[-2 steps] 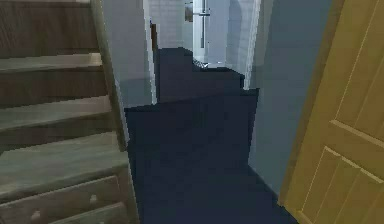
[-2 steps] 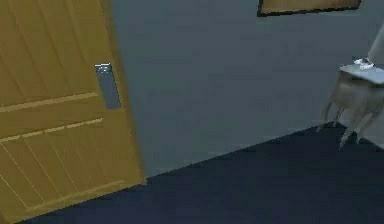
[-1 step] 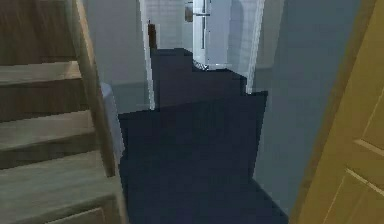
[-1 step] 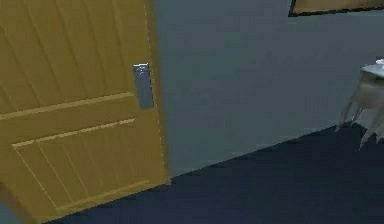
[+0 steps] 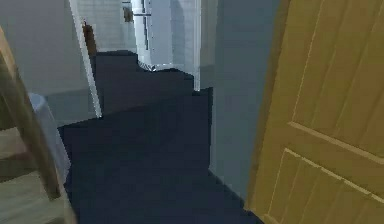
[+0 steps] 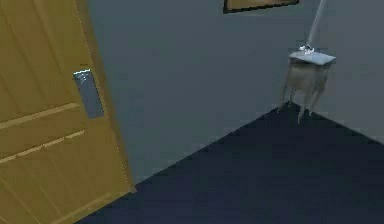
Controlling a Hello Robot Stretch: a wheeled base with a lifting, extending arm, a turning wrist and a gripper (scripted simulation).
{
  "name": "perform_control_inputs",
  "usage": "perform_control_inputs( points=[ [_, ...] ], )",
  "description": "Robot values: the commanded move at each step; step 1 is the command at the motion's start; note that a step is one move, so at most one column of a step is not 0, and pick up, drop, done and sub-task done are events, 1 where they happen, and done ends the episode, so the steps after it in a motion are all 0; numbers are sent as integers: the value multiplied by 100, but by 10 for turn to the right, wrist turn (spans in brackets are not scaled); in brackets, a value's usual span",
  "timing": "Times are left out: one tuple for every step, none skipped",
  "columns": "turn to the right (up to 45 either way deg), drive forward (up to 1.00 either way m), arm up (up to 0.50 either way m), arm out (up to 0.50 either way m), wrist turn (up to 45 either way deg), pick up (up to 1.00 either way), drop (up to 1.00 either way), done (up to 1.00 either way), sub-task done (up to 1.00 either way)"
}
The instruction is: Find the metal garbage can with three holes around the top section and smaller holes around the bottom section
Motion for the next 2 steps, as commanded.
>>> perform_control_inputs(
  points=[
    [0,95,0,0,0,0,0,0,0],
    [-330,0,0,0,0,0,0,0,0]
  ],
)
